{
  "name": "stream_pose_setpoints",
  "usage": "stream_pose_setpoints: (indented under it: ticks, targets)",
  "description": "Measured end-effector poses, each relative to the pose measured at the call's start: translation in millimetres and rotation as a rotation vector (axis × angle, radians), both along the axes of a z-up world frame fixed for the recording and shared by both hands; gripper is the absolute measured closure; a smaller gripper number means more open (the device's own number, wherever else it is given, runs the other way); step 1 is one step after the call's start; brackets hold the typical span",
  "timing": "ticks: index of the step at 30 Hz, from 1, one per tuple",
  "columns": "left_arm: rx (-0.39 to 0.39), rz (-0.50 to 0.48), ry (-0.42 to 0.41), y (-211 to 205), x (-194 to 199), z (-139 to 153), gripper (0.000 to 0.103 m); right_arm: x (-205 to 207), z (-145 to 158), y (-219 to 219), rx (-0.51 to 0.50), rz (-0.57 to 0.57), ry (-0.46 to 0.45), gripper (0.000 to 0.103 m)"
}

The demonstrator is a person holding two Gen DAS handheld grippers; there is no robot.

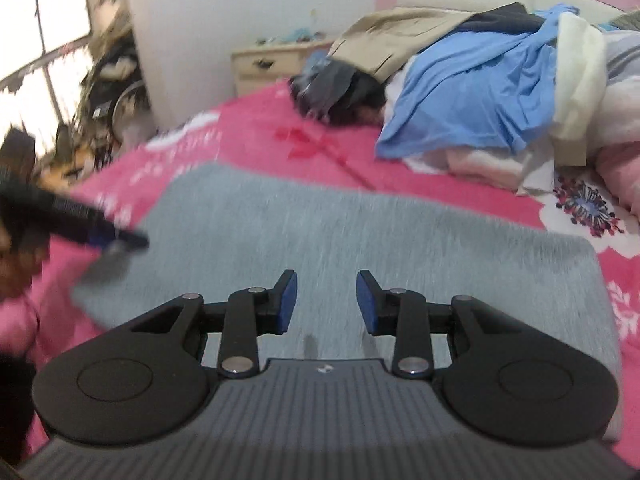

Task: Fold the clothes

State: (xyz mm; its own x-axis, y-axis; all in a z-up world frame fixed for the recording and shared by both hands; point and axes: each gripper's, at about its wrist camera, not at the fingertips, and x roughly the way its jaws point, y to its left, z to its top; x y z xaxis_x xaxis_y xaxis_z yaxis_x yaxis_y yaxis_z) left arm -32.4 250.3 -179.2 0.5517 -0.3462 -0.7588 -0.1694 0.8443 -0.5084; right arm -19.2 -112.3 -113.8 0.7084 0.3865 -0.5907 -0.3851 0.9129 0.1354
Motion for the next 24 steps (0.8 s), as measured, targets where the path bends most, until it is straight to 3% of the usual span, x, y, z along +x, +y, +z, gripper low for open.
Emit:
stream_pose_setpoints:
  ticks: [6, 13, 22, 24]
  targets:
    - [-0.079, 0.061, -0.051, 13, 14, -7, 0.036, 22, -11, 1, 0.083, -0.027, 0.07, 0.069]
    - [-0.169, 0.057, -0.061, 20, 28, -22, 0.034, 13, -24, -8, 0.093, -0.065, 0.151, 0.068]
    - [-0.31, -0.042, -0.002, 31, -5, -36, 0.032, 13, -23, -5, 0.093, -0.051, 0.149, 0.063]
    - [-0.303, -0.074, -0.005, 30, -9, -36, 0.032, 14, -24, -4, 0.093, -0.05, 0.153, 0.063]
